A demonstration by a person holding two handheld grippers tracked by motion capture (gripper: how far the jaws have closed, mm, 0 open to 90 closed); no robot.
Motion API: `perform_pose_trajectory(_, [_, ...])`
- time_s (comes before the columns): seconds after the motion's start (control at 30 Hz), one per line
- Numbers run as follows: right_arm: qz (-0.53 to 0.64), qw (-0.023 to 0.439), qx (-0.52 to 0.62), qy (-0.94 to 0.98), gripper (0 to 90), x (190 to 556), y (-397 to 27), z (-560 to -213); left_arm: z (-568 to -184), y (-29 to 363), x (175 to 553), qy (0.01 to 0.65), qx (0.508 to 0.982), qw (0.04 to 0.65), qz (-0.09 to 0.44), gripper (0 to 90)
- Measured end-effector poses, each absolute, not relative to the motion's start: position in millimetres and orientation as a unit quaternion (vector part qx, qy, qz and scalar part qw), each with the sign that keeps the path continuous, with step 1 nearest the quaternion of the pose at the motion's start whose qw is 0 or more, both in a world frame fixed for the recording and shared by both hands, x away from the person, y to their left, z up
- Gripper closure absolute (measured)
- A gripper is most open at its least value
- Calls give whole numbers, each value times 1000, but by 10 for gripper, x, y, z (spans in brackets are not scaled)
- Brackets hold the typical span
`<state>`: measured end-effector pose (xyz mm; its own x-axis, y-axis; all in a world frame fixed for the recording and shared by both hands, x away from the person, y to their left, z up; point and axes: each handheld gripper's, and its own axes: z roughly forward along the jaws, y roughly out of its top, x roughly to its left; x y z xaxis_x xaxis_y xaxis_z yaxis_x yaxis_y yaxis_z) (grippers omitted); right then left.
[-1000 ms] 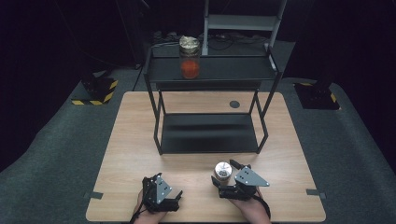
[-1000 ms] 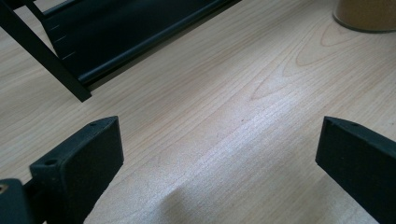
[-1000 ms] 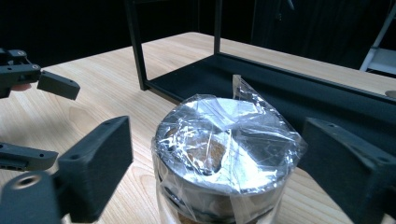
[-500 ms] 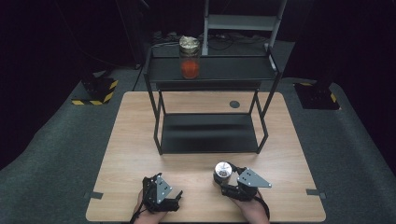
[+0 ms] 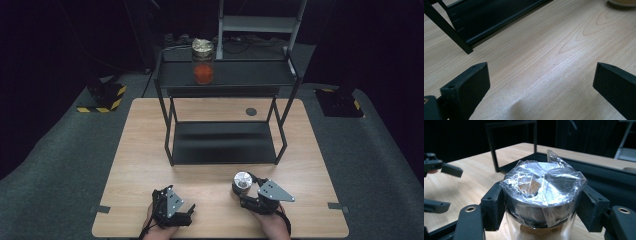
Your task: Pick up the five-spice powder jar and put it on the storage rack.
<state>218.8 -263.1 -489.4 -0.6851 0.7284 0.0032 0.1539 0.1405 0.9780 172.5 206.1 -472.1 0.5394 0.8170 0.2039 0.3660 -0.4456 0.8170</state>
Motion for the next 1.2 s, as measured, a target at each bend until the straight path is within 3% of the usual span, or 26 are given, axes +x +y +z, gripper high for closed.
perform_pose_trajectory(0.73, [573,304,327,687,313,2018,-2905,-4671,-4720,2058,1730,372,795,372,302,12])
perform_pose_trajectory(1.2, [583,314,326,674,314,1984,-2913,-4479,-4713,2047,1727,365,800,367,303,12])
